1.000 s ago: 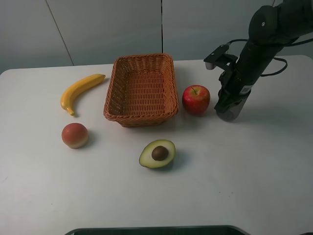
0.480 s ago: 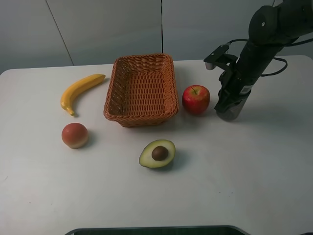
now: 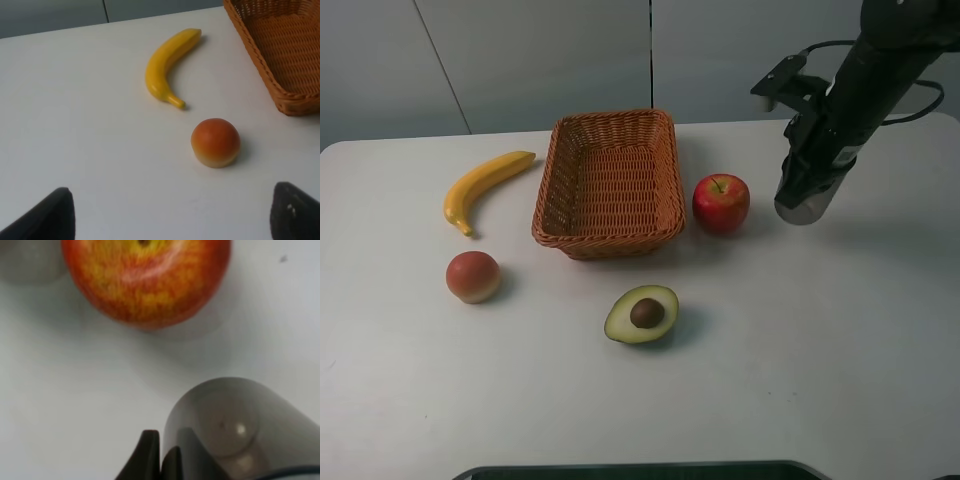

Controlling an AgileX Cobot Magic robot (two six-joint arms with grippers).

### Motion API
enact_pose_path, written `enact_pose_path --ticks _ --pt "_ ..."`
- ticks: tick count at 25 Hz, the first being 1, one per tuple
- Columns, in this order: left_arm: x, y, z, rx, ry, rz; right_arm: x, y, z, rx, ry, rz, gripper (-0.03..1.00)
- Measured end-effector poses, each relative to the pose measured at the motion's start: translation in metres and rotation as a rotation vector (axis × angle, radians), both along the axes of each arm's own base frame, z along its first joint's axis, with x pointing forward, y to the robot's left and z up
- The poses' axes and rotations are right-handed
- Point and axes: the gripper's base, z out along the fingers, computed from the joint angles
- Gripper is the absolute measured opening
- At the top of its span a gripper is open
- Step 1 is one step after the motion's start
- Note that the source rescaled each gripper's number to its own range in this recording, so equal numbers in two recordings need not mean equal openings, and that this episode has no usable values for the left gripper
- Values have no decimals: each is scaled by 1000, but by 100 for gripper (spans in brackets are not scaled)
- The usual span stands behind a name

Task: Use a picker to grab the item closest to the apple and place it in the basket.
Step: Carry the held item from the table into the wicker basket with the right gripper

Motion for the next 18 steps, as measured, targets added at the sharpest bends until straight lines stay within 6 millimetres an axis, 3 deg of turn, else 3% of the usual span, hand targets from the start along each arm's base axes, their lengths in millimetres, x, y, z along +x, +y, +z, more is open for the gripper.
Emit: enact_pose_path --ticks 4,8,12,18 --pt "0 0 0 0 0 0 -11 1 36 55 -83 -102 0" --pt "0 0 0 0 0 0 -27 19 63 116 -132 -151 0" --pt "0 0 0 0 0 0 -38 46 69 150 -124 -142 0" --pt "0 0 0 0 0 0 -31 94 71 212 -154 -108 0"
